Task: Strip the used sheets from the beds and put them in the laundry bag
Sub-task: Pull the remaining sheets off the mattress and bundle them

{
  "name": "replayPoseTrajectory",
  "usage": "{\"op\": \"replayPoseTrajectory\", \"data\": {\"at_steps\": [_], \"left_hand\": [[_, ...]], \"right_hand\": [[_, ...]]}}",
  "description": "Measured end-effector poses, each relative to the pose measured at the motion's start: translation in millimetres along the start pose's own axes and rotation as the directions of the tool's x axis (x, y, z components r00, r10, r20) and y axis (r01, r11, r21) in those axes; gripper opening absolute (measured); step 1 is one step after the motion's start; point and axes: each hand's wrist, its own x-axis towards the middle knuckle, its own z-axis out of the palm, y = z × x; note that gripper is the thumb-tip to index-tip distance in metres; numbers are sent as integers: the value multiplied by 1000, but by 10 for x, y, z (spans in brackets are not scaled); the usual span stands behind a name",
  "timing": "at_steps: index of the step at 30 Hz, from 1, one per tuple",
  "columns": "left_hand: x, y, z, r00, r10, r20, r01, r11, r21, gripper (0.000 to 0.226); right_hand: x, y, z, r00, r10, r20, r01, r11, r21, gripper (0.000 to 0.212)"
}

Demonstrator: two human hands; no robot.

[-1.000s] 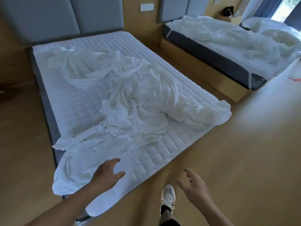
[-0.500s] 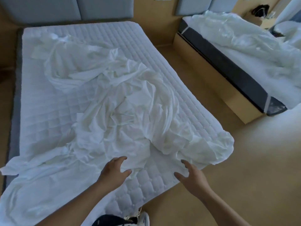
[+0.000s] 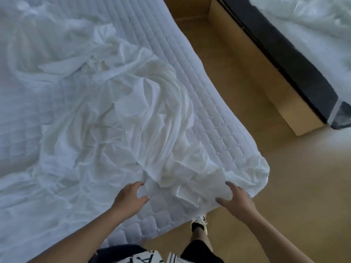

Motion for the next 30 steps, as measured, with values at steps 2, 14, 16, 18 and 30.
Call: {"op": "replayPoseTrajectory", "data": {"at_steps": [2,14,16,18,30], "left_hand": [[-25,165,155,994,-100,-46,98,994,-52,66],[-252,1136,941,976,-216,-18,215,976,-44,68],[-298,1266,988,985,-171,-26,169,984,-57,74],[-365,1365,1048,994,-105,-33,104,994,-34,89],[-1351,1197,1495,890,159,-428,-299,912,-282,42]], "right_hand": [[615,163,-127,999,-27,42,33,988,-149,101],[1186,317,122,934,-182,306,240,958,-161,24],[990,243,122,913,-209,351,209,977,38,35],[773,118,60,898,-247,364,172,959,226,29],[-948,31,-319,847,-463,261,74,589,805,29]]}}
